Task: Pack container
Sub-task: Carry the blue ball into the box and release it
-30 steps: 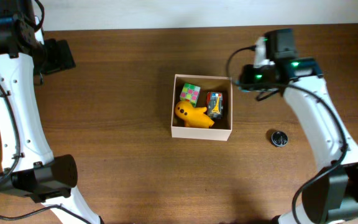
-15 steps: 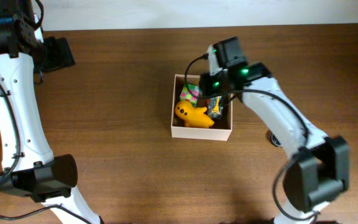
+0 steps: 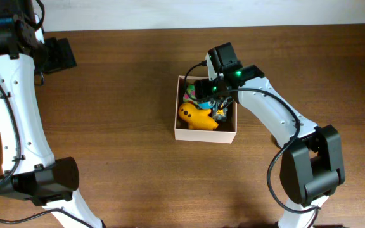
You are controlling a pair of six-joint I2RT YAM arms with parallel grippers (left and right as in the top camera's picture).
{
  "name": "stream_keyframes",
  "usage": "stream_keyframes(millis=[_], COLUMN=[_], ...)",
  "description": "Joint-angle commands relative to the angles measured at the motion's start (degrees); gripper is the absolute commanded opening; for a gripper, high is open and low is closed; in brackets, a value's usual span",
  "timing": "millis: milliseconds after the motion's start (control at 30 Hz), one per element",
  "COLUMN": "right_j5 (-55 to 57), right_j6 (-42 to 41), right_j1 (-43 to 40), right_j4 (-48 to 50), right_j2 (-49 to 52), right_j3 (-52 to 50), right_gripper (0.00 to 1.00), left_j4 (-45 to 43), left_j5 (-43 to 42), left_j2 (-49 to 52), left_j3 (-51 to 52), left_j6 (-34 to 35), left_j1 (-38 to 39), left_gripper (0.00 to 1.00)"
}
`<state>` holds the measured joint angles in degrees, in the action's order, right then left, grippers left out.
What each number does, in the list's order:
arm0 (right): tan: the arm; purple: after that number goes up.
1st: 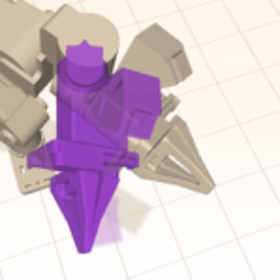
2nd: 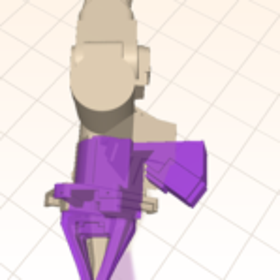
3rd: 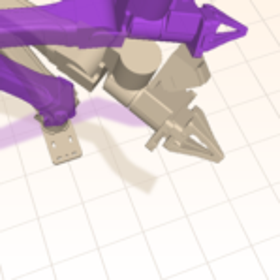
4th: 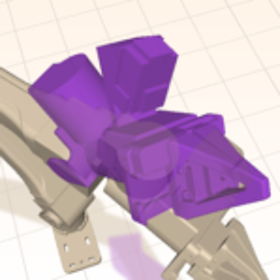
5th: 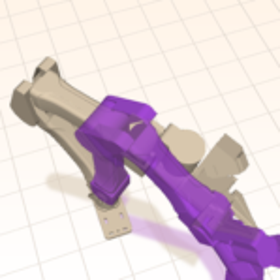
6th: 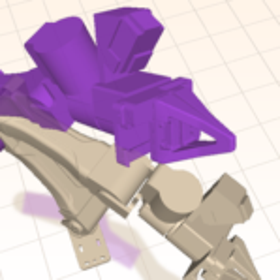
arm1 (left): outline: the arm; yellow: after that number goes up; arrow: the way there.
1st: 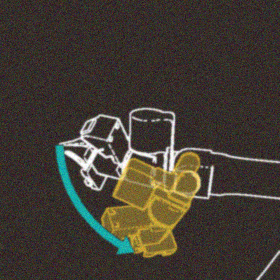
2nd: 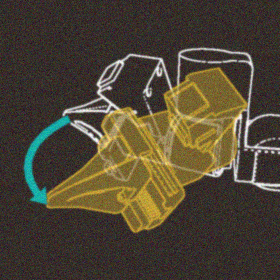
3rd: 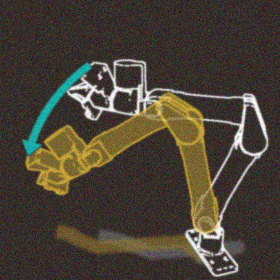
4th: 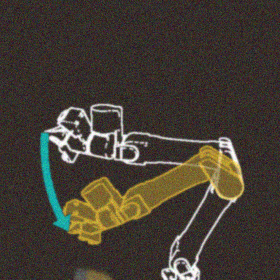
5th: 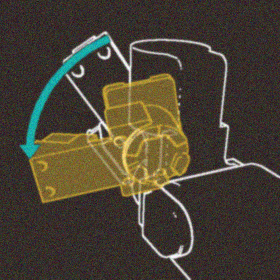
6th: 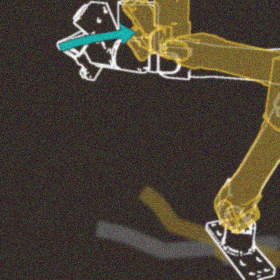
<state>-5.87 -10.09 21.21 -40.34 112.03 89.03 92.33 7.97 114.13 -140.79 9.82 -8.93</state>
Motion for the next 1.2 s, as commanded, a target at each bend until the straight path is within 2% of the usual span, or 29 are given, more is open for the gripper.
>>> stream_keyframes(millis=[0, 167, 500, 800, 1167], right_j5=[-0.7, -6.8, -7.9, -6.7, -2.7], right_j6=[0.2, 0.2, 0.2, 1.1, 1.1], right_j1=[0.0, 0.2, 0.5, 2.6, -0.7], right_j4=[-1.2, -4.2, -11.8, -7.8, -6.1], right_j2=[-3.5, -4.7, -4.7, 0.8, 7.7], right_j3=[3.4, 4.3, 4.1, 3.8, 3.8], right_gripper=[0.70, 0.43, 0.32, 0.31, 0.27], left_j4=[-0.1, -0.1, -0.1, -0.1, -0.1], left_j5=[0.5, 0.5, 0.5, 0.5, 0.5], left_j2=[0.0, 0.0, 0.0, 0.0, 0.0], left_j3=[-0.5, -0.5, -0.5, -0.5, -0.5], left_j6=[-0.5, -0.5, -0.5, -0.5, -0.5], left_j1=[-0.3, -0.3, -0.3, -0.3, -0.3], left_gripper=[0.99, 0.99, 0.99, 0.99, 0.99])
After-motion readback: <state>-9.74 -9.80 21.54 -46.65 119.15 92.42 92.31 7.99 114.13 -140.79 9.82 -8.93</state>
